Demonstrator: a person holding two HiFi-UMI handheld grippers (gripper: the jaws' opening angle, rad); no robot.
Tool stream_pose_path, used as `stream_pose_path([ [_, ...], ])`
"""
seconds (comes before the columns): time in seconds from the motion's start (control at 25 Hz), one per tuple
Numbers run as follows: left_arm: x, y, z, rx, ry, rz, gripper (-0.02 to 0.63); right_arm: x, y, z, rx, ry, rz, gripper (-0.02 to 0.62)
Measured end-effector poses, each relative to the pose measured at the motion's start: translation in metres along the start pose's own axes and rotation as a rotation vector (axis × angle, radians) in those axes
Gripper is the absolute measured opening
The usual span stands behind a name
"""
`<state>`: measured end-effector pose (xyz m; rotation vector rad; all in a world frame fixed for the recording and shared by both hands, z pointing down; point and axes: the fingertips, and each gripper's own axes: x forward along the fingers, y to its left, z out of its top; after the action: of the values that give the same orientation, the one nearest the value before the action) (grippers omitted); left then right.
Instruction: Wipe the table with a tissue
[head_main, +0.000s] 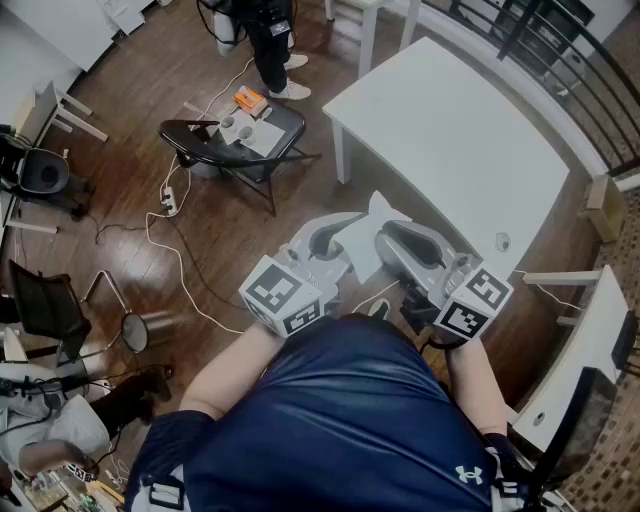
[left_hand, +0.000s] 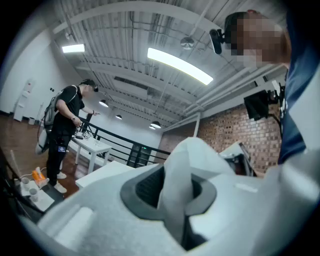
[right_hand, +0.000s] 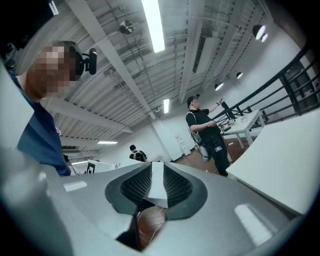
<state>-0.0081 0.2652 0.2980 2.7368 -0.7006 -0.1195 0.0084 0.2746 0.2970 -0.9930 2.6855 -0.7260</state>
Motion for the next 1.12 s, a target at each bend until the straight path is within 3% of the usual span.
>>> stream_pose_path([
  [0.12, 0.006, -0.005, -0.001, -0.111, 0.011, -0.060, 0.040, -0.003, -0.015, -0.001, 0.077, -0.014, -0.003, 0.077],
  [0.28, 0.005, -0.011, -0.005, -0.342, 0.011, -0.165, 0.140, -0.010, -0.023, -0.009, 0.172, -0.028, 0.008, 0.075],
  [0.36, 0.001, -0.022, -0.009, -0.439, 0.002, -0.224, 0.140, -0.016, -0.020, -0.017, 0.231, -0.034, 0.037, 0.075],
  [0.44, 0.003, -0.031, -0.005, -0.482, -0.021, -0.295, 0.152, -0.019, -0.017, -0.014, 0.282, -0.059, 0.101, 0.078],
  [0.56, 0.008, -0.054, 0.007, -0.477, -0.049, -0.401, 0.150, -0.030, -0.012, -0.001, 0.352, -0.102, 0.197, 0.108],
  [0.68, 0.010, -0.079, 0.010, -0.466, -0.059, -0.482, 0.150, -0.046, -0.006, 0.001, 0.391, -0.115, 0.242, 0.181],
  [0.84, 0.019, -0.097, 0.012, -0.492, -0.065, -0.546, 0.150, -0.059, -0.001, 0.006, 0.442, -0.129, 0.312, 0.174],
  [0.96, 0.029, -0.107, 0.007, -0.454, -0.046, -0.539, 0.138, -0.071, -0.009, 0.007, 0.470, -0.153, 0.328, 0.119],
  [1.0, 0.034, -0.107, 0.004, -0.430, -0.033, -0.518, 0.138, -0.074, -0.015, 0.006, 0.468, -0.159, 0.314, 0.076],
  [1.12, 0.052, -0.108, -0.011, -0.346, 0.017, -0.424, 0.137, -0.085, -0.033, 0.006, 0.442, -0.178, 0.235, 0.058],
])
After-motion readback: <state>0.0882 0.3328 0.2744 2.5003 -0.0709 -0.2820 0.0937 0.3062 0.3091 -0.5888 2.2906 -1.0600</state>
